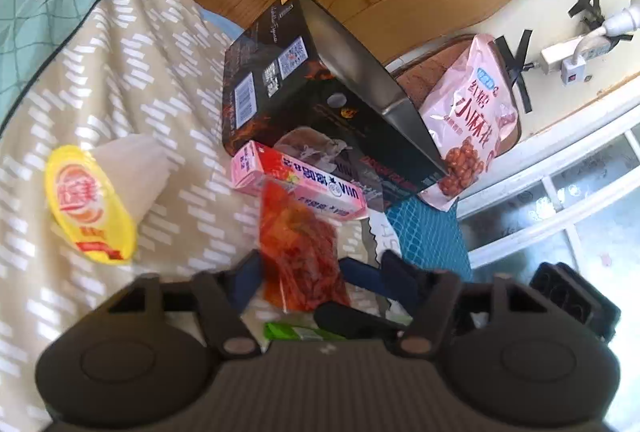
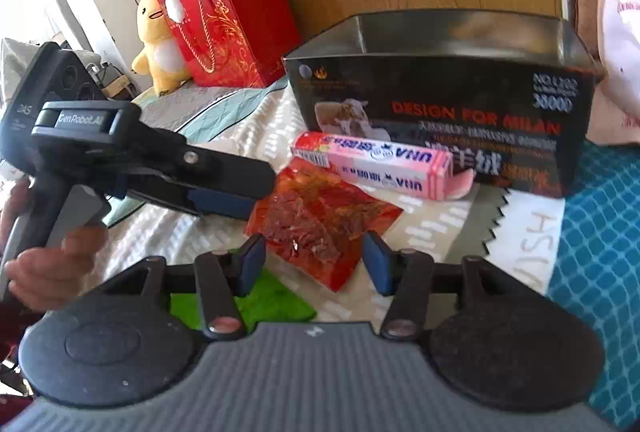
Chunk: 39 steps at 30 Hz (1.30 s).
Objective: Organize snacks
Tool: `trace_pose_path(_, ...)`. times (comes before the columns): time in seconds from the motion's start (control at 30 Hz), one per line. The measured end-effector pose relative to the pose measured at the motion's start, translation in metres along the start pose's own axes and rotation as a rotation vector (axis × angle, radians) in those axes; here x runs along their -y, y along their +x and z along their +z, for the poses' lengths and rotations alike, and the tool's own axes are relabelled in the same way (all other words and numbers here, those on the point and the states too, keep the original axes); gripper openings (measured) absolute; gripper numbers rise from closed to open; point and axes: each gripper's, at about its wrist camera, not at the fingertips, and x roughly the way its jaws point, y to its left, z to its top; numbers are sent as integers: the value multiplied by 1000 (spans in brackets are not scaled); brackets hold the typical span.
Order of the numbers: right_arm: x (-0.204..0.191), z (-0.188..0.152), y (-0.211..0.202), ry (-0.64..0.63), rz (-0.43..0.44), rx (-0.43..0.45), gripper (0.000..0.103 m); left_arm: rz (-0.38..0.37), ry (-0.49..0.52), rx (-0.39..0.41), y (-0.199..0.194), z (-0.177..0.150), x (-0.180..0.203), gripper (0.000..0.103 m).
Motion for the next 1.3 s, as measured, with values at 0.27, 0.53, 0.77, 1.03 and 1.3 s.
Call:
trace_pose_path(0.27,-18,-14,-15,-105,-78,88,24,9,19,10,3,-5,12,16)
trace_pose_path(0.53,-37,10,-51,-175,-135,278,3,-50,166,123,-19,29,69,16)
trace_pose_path(0.77,-15,63,-42,-162,-242,424,3,-47,239,186,6,90,91,20)
trace_pose_path(1.03,21,61,-31,-20,-257,381,10,85,204,193,7,88,68,44)
trace_pose_path(1.3,40,19,-47,68,-173,233,42,73,157,238,-51,37,37,46)
